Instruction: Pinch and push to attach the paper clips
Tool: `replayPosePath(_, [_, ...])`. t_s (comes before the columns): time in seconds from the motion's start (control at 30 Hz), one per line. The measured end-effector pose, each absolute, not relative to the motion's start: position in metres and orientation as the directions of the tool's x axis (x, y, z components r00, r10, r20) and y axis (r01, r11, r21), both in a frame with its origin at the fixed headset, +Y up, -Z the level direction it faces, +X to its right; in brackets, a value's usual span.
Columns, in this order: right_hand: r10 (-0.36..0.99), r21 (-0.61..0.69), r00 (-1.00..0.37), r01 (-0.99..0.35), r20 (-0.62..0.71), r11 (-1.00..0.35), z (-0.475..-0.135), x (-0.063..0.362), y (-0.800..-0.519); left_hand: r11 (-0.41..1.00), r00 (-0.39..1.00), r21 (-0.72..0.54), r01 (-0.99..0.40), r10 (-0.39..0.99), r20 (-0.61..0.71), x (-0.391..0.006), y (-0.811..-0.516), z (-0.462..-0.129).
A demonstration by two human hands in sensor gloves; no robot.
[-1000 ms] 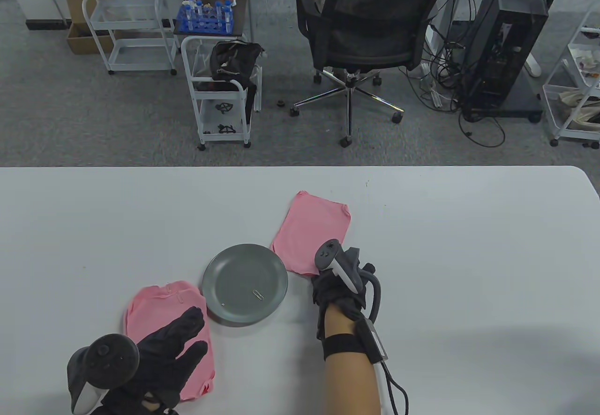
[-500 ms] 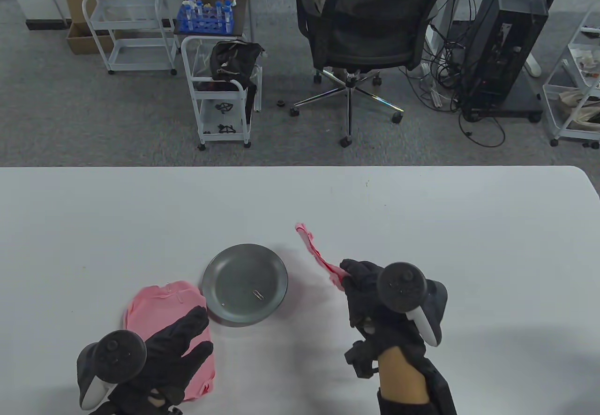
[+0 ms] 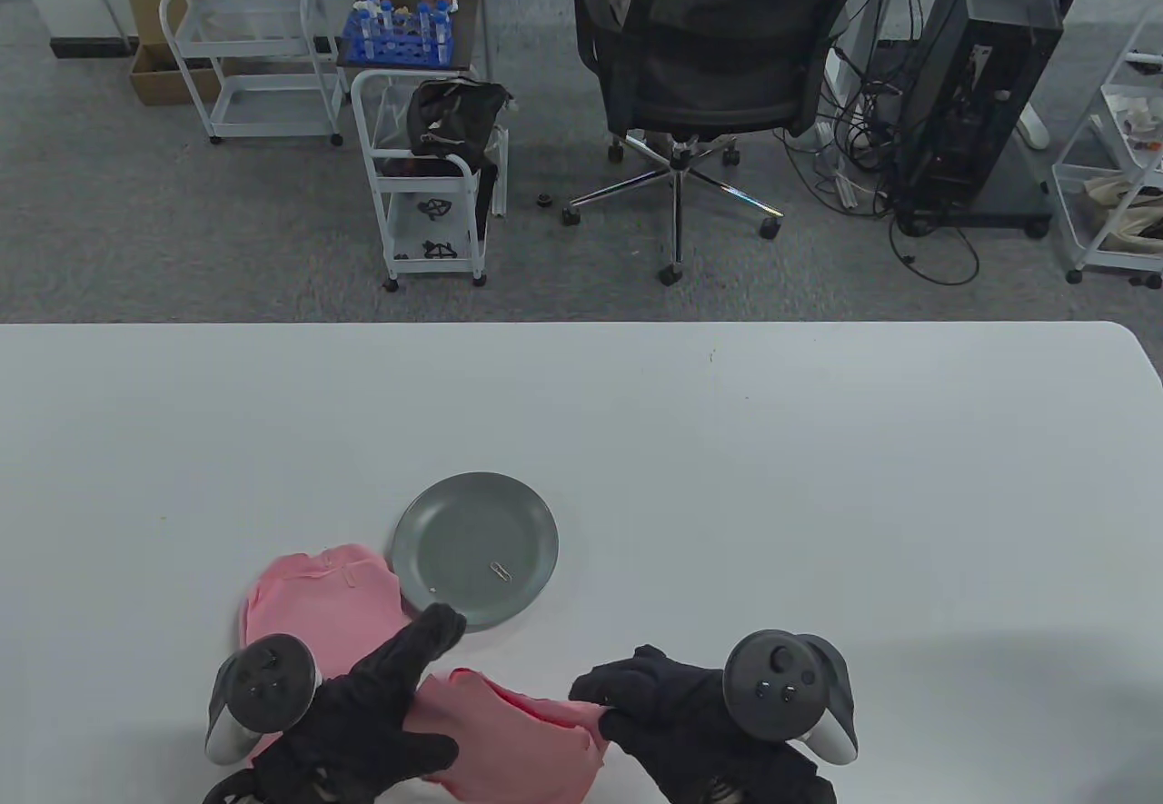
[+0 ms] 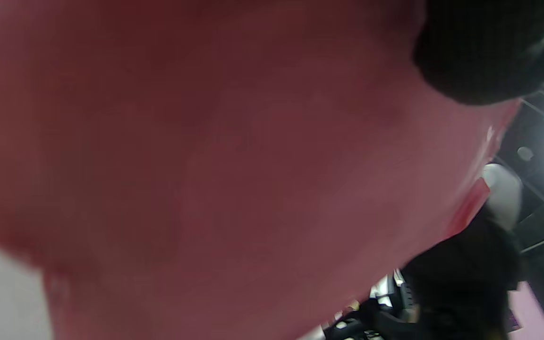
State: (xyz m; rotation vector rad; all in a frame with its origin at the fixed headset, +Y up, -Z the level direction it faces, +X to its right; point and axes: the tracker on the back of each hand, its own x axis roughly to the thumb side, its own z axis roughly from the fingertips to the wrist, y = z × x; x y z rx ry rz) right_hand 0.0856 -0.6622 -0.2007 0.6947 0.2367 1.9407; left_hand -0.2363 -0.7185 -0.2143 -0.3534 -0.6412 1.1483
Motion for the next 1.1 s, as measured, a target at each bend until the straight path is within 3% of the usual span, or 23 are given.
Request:
replayPosePath(0.13, [0.955, 0.543, -0.2, -0.788, 0.22, -0.29, -0.212, 0.079, -0.697, 0.251, 0.176, -0.548, -0.798, 0.967, 0.187, -0.231, -0.731, -0.214])
replayPosePath(0.2, [0.977, 0.62, -0.148, -0.755, 0.156, -0.214, -0.217, 0.079, -0.713, 0.184, 0.141, -0.419, -0.889, 0.981, 0.133, -0.234, -0.734, -0.21])
replayPosePath(0.3, [0.998, 0.646, -0.002, -0.762, 0.068, -0.046, -0.219, 0.078, -0.725, 0.206, 0.18, -0.266, -0.942, 0.977, 0.117, -0.237, -0.737, -0.208])
replayPosePath(0.37, [0.995, 0.632, -0.022, -0.771, 0.097, -0.079, -0.219, 0.076, -0.725, 0.233, 0.207, -0.254, -0.939, 0.97, 0.124, -0.236, -0.739, -0.208])
replayPosePath(0.5, [0.961, 0.203, -0.199, -0.95, 0.192, -0.237, -0.211, 0.082, -0.715, 0.291, 0.241, -0.437, -0.851, 0.956, 0.167, -0.223, -0.741, -0.211])
replayPosePath(0.53, [0.947, 0.097, -0.202, -0.968, 0.251, -0.232, -0.207, 0.086, -0.71, 0.357, 0.308, -0.452, -0.817, 0.934, 0.181, -0.221, -0.738, -0.21])
replayPosePath(0.57, [0.927, 0.07, -0.222, -0.965, 0.302, -0.253, -0.205, 0.088, -0.707, 0.41, 0.341, -0.417, -0.811, 0.911, 0.234, -0.221, -0.733, -0.208])
replayPosePath(0.73, [0.871, 0.09, -0.262, -0.941, 0.416, -0.326, -0.202, 0.092, -0.699, 0.502, 0.377, -0.25, -0.828, 0.828, 0.415, -0.227, -0.711, -0.201])
replayPosePath(0.87, [0.869, 0.085, -0.338, -0.916, 0.361, -0.392, -0.21, 0.085, -0.709, 0.651, 0.579, -0.259, -0.714, 0.756, 0.305, -0.229, -0.725, -0.21])
replayPosePath(0.93, [0.873, 0.161, -0.404, -0.875, 0.273, -0.456, -0.219, 0.083, -0.725, 0.708, 0.669, -0.306, -0.637, 0.705, 0.237, -0.229, -0.735, -0.215])
replayPosePath(1.03, [0.935, 0.27, -0.277, -0.903, 0.222, -0.333, -0.224, 0.084, -0.734, 0.676, 0.637, -0.326, -0.661, 0.735, 0.234, -0.231, -0.736, -0.218])
replayPosePath(1.1, [0.937, 0.255, -0.24, -0.918, 0.254, -0.304, -0.219, 0.085, -0.723, 0.634, 0.575, -0.278, -0.721, 0.772, 0.269, -0.232, -0.728, -0.215])
